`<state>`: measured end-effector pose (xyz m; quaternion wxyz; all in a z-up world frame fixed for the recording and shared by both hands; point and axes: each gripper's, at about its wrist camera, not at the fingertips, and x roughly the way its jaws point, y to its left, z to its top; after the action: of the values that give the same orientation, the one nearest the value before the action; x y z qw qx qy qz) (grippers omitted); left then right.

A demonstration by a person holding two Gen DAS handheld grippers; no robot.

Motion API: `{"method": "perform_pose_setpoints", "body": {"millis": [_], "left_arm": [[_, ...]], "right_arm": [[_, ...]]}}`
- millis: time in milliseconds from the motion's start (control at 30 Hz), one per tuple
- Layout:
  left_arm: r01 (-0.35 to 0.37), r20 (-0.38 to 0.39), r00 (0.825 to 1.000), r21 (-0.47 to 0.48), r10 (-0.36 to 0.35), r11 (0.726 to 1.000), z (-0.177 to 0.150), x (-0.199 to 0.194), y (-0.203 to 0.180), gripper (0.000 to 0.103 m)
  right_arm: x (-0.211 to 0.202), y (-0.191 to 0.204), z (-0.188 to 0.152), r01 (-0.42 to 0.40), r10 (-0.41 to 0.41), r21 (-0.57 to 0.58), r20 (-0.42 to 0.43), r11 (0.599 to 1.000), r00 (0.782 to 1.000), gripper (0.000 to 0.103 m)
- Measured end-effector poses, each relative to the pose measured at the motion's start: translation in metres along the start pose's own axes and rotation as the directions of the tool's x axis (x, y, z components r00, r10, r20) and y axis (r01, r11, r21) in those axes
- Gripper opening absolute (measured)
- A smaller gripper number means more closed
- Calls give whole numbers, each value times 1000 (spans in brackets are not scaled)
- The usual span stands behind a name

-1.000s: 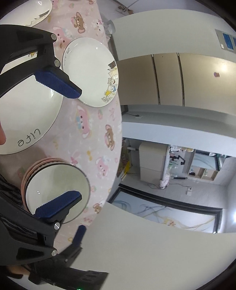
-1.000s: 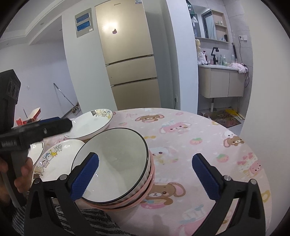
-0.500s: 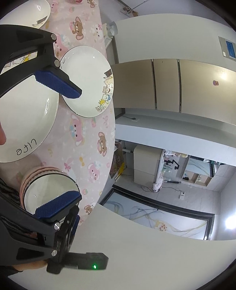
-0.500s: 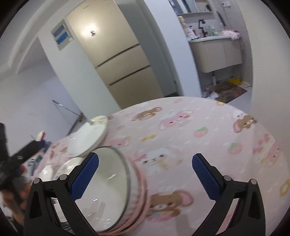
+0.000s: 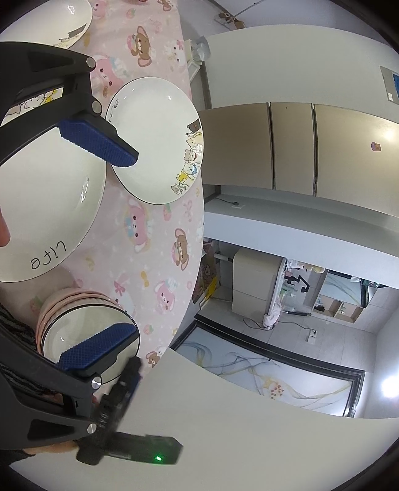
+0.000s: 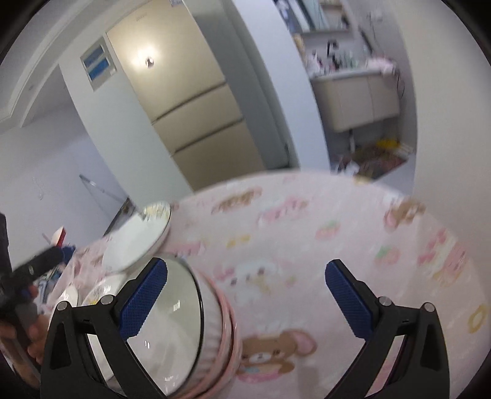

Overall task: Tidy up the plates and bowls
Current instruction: 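Move the right tool toward the white cartoon-rim plate on the table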

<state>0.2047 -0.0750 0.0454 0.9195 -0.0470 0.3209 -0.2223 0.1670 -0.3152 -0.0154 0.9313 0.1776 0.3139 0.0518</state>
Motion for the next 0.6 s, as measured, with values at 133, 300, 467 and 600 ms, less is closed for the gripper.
{"method": "perform_pose_setpoints", "body": {"millis": [133, 300, 467, 600], "left_arm": [[6, -15, 1000, 2, -6, 1000, -3, 3, -1, 103], [-1, -23, 1000, 11, 1, 1000, -4, 5, -1, 103], [-3, -22, 1000, 6, 3, 1000, -3, 5, 1, 103], [-8, -1, 1000, -8, 8, 1000, 3, -4, 9, 103]], "right_arm": [[26, 2, 5, 8, -9, -12, -93, 1000, 996, 103], [25, 2, 8, 10, -10, -1, -66, 1000, 998, 103], [19, 2, 9, 6, -6, -4, -45, 1000, 999, 103], [5, 22, 11, 6, -7, -88, -9, 996, 1000, 103]]}}
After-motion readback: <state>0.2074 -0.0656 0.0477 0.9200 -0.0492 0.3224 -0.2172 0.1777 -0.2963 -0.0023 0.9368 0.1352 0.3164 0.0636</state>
